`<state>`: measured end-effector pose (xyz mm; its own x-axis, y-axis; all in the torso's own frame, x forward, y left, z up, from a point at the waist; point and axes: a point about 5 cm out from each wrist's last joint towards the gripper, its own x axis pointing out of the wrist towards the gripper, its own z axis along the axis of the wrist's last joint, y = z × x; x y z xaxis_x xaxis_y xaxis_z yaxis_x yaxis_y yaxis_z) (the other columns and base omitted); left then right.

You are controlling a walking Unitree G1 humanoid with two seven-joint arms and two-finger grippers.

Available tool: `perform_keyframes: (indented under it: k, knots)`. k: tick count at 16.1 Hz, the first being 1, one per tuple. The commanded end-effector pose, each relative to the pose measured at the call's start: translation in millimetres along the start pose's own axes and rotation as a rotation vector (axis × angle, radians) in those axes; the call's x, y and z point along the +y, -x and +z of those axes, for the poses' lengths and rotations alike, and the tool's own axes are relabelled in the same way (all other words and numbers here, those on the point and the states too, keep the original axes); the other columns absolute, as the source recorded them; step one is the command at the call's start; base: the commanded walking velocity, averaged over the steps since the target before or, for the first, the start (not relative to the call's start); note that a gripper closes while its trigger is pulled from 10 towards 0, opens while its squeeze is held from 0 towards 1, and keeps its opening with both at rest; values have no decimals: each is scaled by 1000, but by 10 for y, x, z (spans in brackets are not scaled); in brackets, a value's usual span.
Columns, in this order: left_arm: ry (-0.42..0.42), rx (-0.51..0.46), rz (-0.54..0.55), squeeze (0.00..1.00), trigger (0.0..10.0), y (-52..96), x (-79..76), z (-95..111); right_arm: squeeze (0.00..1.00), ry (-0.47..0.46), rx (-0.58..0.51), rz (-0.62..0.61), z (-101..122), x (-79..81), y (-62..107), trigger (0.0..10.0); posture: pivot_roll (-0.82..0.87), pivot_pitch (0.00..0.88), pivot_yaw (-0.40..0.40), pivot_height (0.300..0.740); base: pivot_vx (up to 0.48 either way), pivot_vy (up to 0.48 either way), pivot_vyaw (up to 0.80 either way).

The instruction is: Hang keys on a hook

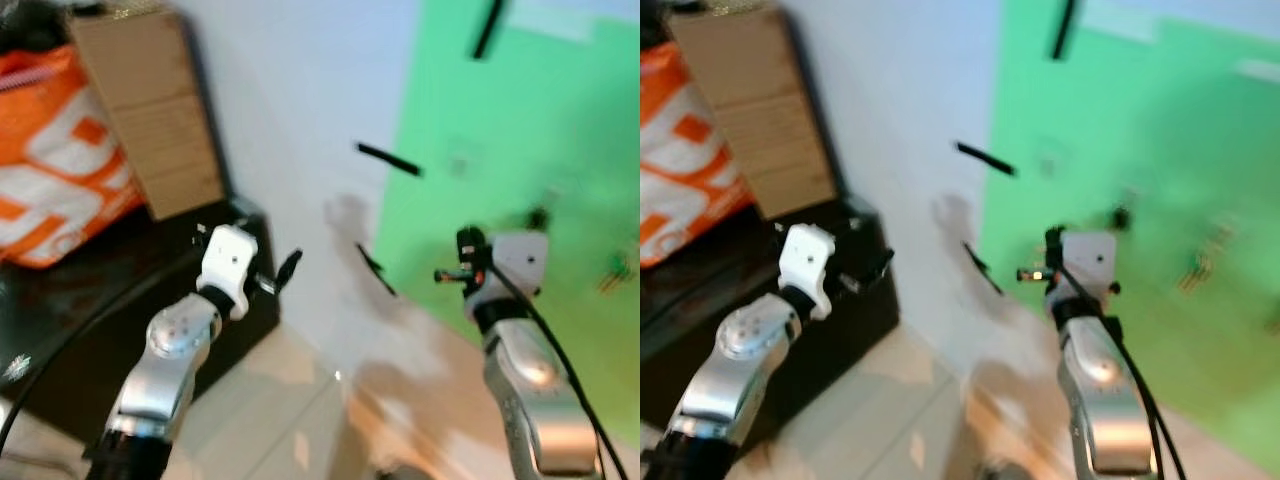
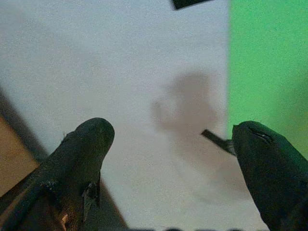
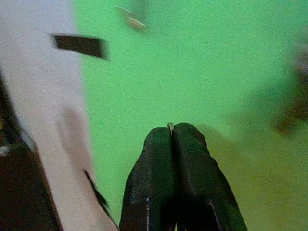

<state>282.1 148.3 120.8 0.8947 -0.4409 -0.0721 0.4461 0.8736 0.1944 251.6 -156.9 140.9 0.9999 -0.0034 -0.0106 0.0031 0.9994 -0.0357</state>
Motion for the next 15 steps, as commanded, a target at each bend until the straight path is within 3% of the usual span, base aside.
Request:
perform_keyframes:
  k: [1, 5, 15]
  knots:
    - [13, 4, -15, 0, 10000, -13, -23, 6, 0, 4, 10, -14, -16, -57, 2, 10000, -60, 0, 48, 740, 0, 0, -800]
    - [25, 3, -41, 0, 10000, -10, -35, 11, 0, -5, -7, 24, 8, -17, 15, 10000, -64, 0, 53, 740, 0, 0, -716]
    - [22, -2, -46, 0, 10000, -26, -3, 41, 0, -9, -15, 67, 15, 41, -15, 10000, -55, 0, 56, 740, 0, 333, 0]
